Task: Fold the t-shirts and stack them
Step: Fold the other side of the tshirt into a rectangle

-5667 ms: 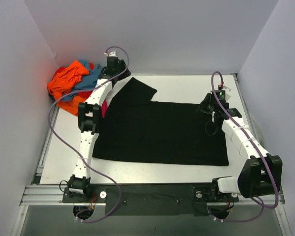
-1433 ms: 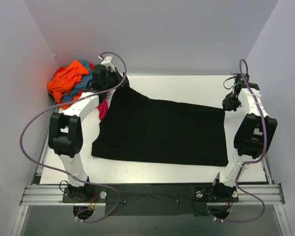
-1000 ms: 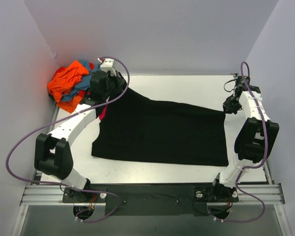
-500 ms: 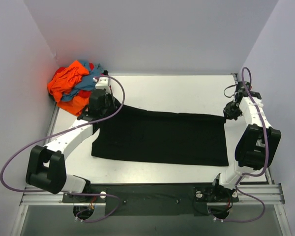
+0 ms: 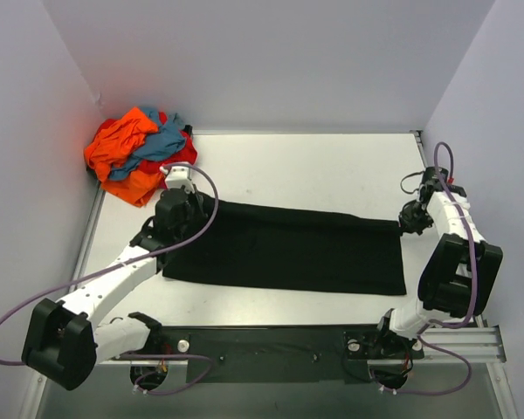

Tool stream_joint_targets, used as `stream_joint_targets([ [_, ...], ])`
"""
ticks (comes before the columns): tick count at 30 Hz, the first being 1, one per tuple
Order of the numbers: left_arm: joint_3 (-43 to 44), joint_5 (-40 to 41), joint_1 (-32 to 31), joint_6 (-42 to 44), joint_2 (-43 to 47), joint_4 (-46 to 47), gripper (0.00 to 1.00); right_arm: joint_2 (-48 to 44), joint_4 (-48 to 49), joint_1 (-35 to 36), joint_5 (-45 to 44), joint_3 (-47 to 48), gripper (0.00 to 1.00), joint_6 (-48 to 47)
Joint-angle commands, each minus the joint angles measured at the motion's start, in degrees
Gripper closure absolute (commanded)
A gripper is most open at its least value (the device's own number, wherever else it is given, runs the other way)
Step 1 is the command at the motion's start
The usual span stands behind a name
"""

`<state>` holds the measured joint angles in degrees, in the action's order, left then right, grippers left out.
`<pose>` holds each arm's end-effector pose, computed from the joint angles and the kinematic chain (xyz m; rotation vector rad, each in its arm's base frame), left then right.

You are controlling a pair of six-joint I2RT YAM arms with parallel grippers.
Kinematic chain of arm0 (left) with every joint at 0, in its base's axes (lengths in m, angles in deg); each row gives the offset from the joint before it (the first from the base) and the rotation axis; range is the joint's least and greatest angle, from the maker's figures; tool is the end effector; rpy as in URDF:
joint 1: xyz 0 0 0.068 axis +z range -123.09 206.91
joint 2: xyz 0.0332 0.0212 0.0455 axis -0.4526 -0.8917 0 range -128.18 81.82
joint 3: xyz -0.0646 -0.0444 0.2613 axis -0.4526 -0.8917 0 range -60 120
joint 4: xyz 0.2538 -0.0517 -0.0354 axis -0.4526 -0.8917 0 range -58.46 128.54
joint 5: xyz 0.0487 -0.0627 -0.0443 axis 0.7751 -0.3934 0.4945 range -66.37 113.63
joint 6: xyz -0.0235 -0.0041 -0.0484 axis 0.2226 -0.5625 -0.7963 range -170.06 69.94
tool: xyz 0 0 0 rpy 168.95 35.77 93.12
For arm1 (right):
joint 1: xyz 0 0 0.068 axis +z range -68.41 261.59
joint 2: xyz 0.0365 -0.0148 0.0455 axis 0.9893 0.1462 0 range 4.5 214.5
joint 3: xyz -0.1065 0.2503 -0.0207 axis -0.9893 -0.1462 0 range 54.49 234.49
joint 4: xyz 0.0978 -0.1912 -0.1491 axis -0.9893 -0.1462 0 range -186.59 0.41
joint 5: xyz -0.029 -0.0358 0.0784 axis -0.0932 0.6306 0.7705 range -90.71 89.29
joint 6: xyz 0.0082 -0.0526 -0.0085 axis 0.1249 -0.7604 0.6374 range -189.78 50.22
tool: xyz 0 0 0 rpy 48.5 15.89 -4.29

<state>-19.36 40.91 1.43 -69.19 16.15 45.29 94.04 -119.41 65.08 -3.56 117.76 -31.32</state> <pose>0.2403 -0.1028 0.2708 -0.1015 1.8799 -0.2503 0.3114 -0.0941 0.2319 1.1941 2.2534 0.0856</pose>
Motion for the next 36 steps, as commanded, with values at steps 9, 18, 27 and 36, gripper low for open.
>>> stream_joint_targets([
  [9,-5.8,5.1,-2.0,-7.8,8.7,-13.6,1.0,-6.6,3.8,-1.9,-0.8,-11.3,0.97,4.8],
  [18,-17.4,-2.0,-2.0,-17.0,17.1,-16.1,1.0,-14.6,6.1,1.0,-7.9,-16.5,0.54,4.8],
  [27,-18.9,-3.2,-2.0,-18.4,18.2,-17.9,1.0,-10.3,3.4,9.7,-13.7,-9.8,0.54,2.6],
  [36,-12.0,4.2,-0.2,-19.3,21.6,-27.2,0.57,-5.1,3.8,2.9,-1.0,-12.4,0.66,2.8],
])
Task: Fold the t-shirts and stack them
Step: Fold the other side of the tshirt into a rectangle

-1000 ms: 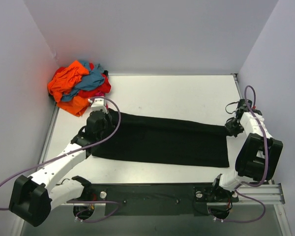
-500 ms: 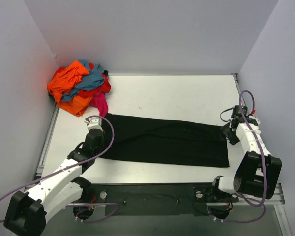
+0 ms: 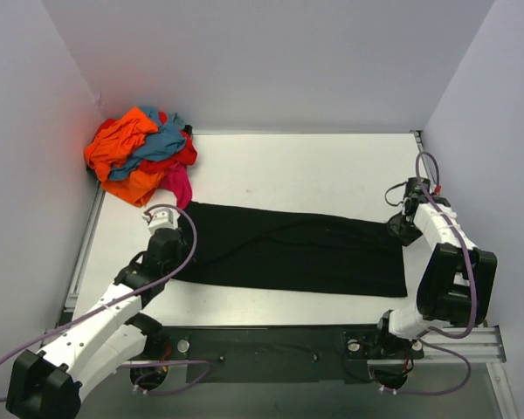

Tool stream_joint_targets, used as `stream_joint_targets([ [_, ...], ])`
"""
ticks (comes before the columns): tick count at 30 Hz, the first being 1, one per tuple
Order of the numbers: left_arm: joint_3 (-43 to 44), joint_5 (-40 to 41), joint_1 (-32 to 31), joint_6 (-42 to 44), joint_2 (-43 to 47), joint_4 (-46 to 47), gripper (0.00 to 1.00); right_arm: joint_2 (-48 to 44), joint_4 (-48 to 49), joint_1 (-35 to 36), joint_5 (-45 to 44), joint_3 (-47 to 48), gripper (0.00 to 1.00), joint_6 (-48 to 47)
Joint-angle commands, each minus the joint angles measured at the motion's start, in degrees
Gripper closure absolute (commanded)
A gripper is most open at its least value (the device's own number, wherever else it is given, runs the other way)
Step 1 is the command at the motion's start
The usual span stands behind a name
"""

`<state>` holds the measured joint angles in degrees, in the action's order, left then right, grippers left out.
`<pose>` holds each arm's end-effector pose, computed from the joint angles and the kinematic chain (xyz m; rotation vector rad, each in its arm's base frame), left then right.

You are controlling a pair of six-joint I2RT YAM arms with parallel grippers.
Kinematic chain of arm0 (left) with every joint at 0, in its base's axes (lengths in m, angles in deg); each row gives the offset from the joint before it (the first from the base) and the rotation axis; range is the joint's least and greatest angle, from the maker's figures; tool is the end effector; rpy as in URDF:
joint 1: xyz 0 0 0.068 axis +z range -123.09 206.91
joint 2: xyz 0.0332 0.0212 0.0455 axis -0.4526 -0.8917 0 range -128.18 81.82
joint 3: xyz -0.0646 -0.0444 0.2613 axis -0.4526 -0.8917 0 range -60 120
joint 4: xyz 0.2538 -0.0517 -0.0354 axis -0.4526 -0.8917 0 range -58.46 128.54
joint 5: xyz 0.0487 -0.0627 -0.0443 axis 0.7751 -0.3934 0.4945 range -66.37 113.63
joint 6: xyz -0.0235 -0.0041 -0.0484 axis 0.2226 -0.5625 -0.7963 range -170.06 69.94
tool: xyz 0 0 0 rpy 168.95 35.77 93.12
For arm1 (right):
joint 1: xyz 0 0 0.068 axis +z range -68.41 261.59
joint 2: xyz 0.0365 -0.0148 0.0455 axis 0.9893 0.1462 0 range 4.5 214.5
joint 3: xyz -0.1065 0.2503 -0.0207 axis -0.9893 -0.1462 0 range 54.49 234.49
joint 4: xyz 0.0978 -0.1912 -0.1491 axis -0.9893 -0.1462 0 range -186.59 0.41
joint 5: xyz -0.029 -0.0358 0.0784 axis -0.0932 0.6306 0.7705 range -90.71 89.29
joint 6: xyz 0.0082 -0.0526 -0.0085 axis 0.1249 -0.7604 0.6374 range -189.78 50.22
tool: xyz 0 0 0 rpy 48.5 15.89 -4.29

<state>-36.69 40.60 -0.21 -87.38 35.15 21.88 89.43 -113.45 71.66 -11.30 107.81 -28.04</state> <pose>0.1563 -0.0684 0.1939 -0.3546 2.2194 -0.2742 0.2930 -0.0579 0.2094 1.1606 2.2309 -0.0101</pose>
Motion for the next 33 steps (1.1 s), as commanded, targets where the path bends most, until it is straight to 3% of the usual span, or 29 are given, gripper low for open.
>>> stream_joint_targets([
  [1,5.9,4.4,2.7,-1.2,2.7,-4.2,0.5,-1.4,-2.2,-4.0,6.6,-3.1,0.64,-0.6],
  [5,4.9,-0.9,6.0,-1.0,2.6,-0.2,0.41,-4.7,-2.2,-5.0,6.7,-5.6,0.59,-0.3],
  [10,4.0,-11.1,6.1,-4.4,-5.3,6.5,0.41,-5.1,-2.6,-7.4,10.1,-7.0,0.61,1.7],
  [20,2.7,-15.0,8.7,-10.6,-11.5,9.4,0.41,-4.3,1.2,-9.8,13.5,-9.6,0.7,5.8],
  [21,2.7,-15.5,9.0,-10.7,-11.5,9.0,0.41,-4.5,1.6,-9.8,13.8,-10.1,0.71,5.9],
  [25,3.8,-16.3,9.4,-10.2,-11.8,7.1,0.4,-6.1,2.3,-10.0,13.1,-11.1,0.98,6.1],
  [33,4.8,-18.5,8.6,-10.8,-14.1,6.8,0.38,-7.8,2.6,-10.3,13.9,-9.1,1.0,4.5],
])
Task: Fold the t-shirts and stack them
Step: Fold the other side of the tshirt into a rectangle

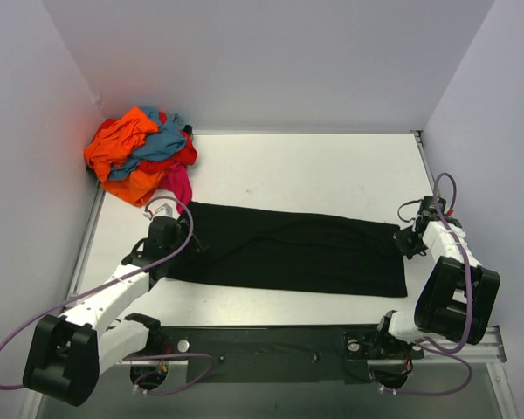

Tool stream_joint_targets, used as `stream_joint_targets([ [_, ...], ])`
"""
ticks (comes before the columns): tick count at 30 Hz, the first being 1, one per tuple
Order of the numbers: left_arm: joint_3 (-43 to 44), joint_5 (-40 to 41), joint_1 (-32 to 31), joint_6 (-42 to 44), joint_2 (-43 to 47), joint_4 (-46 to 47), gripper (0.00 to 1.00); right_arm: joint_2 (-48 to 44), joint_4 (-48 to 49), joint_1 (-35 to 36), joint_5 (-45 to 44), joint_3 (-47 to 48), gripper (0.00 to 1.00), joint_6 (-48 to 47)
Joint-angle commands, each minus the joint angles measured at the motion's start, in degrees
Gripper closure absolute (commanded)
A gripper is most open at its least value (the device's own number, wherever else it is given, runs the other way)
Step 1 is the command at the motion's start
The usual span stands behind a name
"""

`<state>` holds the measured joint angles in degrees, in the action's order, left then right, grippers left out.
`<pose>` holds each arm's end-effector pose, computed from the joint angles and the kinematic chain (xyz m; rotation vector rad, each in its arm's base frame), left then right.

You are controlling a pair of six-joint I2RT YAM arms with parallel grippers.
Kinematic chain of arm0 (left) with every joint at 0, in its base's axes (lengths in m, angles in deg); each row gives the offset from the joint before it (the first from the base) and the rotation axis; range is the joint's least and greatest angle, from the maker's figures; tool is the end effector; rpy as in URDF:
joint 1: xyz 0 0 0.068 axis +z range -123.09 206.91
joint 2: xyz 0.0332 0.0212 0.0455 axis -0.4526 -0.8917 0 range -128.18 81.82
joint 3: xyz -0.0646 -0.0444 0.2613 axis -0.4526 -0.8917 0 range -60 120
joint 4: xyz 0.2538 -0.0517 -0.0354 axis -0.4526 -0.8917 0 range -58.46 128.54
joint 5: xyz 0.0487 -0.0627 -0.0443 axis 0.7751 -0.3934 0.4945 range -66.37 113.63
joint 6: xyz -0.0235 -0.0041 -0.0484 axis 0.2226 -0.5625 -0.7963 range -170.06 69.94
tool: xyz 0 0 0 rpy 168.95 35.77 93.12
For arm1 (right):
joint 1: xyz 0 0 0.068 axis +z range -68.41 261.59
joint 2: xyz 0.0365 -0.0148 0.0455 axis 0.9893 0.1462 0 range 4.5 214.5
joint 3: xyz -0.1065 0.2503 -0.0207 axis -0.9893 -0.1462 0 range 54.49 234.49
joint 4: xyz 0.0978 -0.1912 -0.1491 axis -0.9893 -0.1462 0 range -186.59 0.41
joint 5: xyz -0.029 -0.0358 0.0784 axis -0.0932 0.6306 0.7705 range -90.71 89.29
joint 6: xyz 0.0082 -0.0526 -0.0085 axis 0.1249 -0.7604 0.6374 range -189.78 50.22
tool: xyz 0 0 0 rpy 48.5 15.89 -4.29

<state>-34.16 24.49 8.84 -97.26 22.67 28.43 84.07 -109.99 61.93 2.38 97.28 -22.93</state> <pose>0.1921 -0.0621 0.1803 -0.6096 2.3157 -0.5407 0.2490 -0.0869 0.1824 1.4011 2.1741 0.2467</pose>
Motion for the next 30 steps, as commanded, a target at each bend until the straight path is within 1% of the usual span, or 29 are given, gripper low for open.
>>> stream_joint_targets([
  [1,2.5,-2.4,-1.1,-0.9,-2.2,0.5,0.38,-2.8,-1.0,-0.6,0.2,1.9,1.0,-0.6],
  [3,3.8,-2.4,-2.0,-0.4,-4.5,0.5,0.37,-3.5,-0.8,-0.6,0.5,2.2,1.0,-0.8],
  [6,6.4,-1.4,-3.9,1.2,-8.2,-2.0,0.36,-4.2,-0.9,-0.6,0.8,2.5,1.0,-1.2],
  [7,6.8,1.0,-4.4,1.4,-8.7,-2.5,0.34,-4.4,-0.9,-0.5,0.8,2.3,1.0,-1.4],
  [8,7.1,1.6,-5.0,1.7,-8.9,-3.3,0.34,-4.7,-0.9,-0.6,0.8,2.2,1.0,-1.5],
  [10,7.0,2.7,-5.4,1.3,-8.1,-4.7,0.34,-4.8,-0.8,-0.5,0.9,2.0,1.0,-1.6],
  [13,7.0,7.4,-5.4,-0.2,-5.8,-8.0,0.34,-4.8,-0.4,-0.6,1.1,1.6,1.0,-1.8],
  [14,7.6,8.2,-5.4,0.4,-5.4,-9.6,0.34,-4.7,-0.4,-0.6,1.1,1.4,1.0,-1.8],
  [15,8.2,10.6,-5.4,0.5,-5.0,-10.7,0.34,-4.6,-0.3,-0.5,1.1,1.3,1.0,-1.8],
  [17,9.5,11.9,-5.4,0.2,-4.8,-13.3,0.34,-4.3,-0.2,-0.6,1.1,1.2,1.0,-1.9],
  [24,10.3,10.5,-6.2,-1.9,-7.4,-15.5,0.34,-4.0,0.7,-0.6,1.4,0.6,1.0,-1.9],
  [30,10.9,12.9,-6.5,-4.0,-10.0,-17.0,0.34,-3.5,1.2,-0.6,2.0,0.4,1.0,-1.8],
])
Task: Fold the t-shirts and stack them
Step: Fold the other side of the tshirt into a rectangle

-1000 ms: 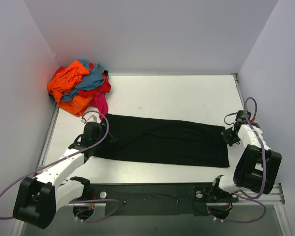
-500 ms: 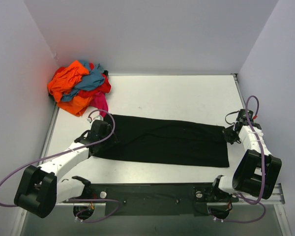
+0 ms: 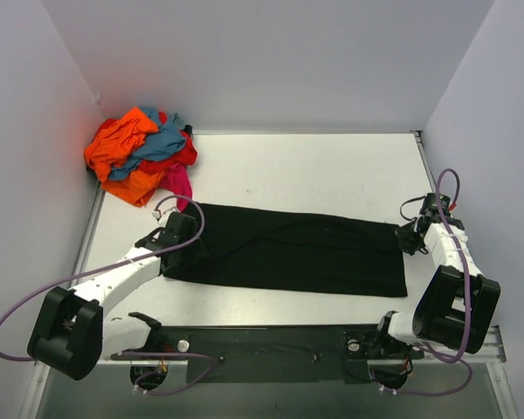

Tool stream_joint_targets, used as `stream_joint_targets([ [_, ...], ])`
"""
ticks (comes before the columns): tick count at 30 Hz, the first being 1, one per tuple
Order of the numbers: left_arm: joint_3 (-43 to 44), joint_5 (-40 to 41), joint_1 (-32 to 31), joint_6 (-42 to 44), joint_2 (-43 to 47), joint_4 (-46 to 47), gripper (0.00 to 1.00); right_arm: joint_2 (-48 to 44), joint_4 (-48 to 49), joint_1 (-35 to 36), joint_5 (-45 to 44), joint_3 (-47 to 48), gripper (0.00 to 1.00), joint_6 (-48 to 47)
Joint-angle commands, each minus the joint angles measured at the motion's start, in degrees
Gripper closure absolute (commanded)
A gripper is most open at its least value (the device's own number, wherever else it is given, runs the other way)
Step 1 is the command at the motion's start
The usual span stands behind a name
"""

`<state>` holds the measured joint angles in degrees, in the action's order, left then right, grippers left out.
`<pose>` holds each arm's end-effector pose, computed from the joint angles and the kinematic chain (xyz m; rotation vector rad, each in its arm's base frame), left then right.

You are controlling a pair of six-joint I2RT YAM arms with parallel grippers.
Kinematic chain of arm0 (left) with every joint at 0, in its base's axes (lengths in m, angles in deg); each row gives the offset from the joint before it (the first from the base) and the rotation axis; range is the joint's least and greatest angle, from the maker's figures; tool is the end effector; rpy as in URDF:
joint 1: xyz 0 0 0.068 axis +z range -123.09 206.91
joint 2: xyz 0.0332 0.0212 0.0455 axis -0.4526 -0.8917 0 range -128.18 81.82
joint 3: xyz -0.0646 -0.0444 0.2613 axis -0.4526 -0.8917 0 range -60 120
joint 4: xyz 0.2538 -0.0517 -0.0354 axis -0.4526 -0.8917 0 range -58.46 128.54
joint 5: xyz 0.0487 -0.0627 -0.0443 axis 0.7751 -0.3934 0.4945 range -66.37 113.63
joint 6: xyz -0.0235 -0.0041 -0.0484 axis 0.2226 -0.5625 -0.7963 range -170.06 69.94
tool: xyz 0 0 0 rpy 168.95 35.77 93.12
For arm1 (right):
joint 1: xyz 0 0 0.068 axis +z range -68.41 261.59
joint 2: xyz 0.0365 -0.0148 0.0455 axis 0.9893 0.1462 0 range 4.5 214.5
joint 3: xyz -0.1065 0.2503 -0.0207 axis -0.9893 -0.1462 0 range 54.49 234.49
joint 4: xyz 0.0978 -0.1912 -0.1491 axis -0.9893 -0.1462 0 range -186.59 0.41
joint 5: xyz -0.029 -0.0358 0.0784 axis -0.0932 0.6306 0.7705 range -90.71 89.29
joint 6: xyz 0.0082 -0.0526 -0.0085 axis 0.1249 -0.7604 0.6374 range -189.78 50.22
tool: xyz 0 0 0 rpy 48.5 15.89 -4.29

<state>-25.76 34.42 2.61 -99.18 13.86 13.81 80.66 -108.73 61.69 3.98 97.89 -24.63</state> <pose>0.1987 -0.0824 0.1792 -0.6218 2.5055 -0.2404 0.2482 -0.0867 0.2016 1.3117 2.1226 0.2878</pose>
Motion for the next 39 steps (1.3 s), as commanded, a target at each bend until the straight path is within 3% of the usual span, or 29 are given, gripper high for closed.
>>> stream_joint_targets([
  [1,2.5,3.0,-0.2,-1.9,-1.7,-1.6,0.34,0.0,0.0,-0.5,0.4,-0.2,1.0,-0.1],
  [5,2.5,2.7,-0.2,-2.3,-3.8,0.1,0.43,0.2,0.5,-0.6,0.8,-0.8,1.0,-0.1],
  [7,2.5,2.5,-0.3,-2.5,-4.3,1.1,0.59,0.2,0.4,-0.4,1.0,-0.9,0.97,-0.2],
  [8,2.5,2.3,-0.3,-2.4,-4.2,1.6,0.77,0.2,0.4,-0.5,1.3,-1.0,0.88,-0.2],
  [9,2.4,2.3,-0.3,-1.9,-4.1,2.6,0.87,-0.1,0.4,-0.5,1.4,-1.6,0.74,-0.1],
  [10,2.6,2.6,-0.2,-1.8,-3.8,2.6,1.0,-0.5,0.4,-0.5,1.3,-1.9,0.69,0.0],
  [11,2.8,2.9,-0.2,-1.9,-3.4,1.8,1.0,-1.2,0.5,-0.5,1.3,-2.5,0.64,0.1],
  [18,4.7,4.9,-0.1,-0.2,1.2,-1.6,1.0,-4.1,0.1,-0.6,2.9,-4.6,0.54,1.1],
  [24,5.7,5.3,0.4,0.4,4.9,-3.9,1.0,-5.6,-0.3,-0.8,3.4,-6.8,0.56,2.7],
  [30,7.0,5.4,2.6,2.3,7.1,-5.2,1.0,-2.2,-0.6,-2.0,2.3,-5.7,0.66,2.7],
  [39,7.4,4.5,3.8,3.5,7.8,-5.1,1.0,-5.8,-3.1,-6.5,-0.6,-6.1,0.64,-1.0],
])
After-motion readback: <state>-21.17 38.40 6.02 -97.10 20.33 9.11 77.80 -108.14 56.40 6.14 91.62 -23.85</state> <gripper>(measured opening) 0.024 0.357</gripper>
